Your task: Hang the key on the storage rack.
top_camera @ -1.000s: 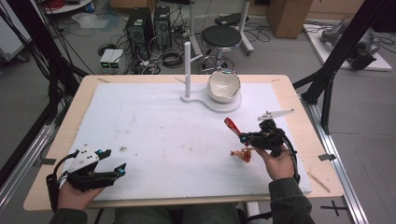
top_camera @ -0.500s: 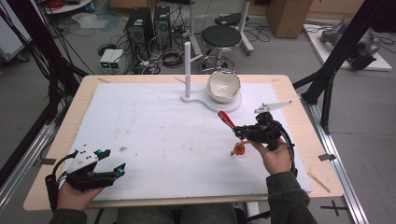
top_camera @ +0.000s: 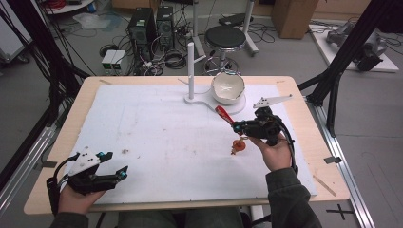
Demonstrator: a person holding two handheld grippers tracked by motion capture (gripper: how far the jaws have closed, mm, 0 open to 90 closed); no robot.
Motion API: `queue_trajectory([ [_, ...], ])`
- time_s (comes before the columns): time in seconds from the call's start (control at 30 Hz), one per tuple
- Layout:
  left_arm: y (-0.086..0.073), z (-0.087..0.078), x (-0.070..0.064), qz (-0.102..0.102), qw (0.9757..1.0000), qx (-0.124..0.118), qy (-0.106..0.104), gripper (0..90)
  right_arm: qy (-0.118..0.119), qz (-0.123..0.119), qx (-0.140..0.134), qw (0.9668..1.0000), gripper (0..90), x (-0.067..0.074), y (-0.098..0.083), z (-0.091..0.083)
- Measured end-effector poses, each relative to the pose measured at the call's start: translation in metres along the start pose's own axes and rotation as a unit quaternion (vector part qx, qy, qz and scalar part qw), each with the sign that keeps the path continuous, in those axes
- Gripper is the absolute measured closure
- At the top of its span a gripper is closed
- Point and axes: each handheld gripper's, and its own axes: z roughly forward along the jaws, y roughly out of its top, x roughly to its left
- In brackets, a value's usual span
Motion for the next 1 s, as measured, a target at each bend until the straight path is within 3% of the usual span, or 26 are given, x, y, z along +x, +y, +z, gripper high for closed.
queue_trajectory([
  [0.53, 0.000, -0.001, 0.000, -0.002, 1.0000, -0.002, 0.000, 26.8, 0.014, -0.012, -0.008, 0.9998, 85.9, 0.001, 0.029, 0.016],
  [1.0, 0.000, -0.001, 0.001, -0.001, 1.0000, -0.002, -0.001, 26.8, 0.010, -0.013, -0.015, 0.9998, 85.9, -0.002, 0.051, 0.026],
])
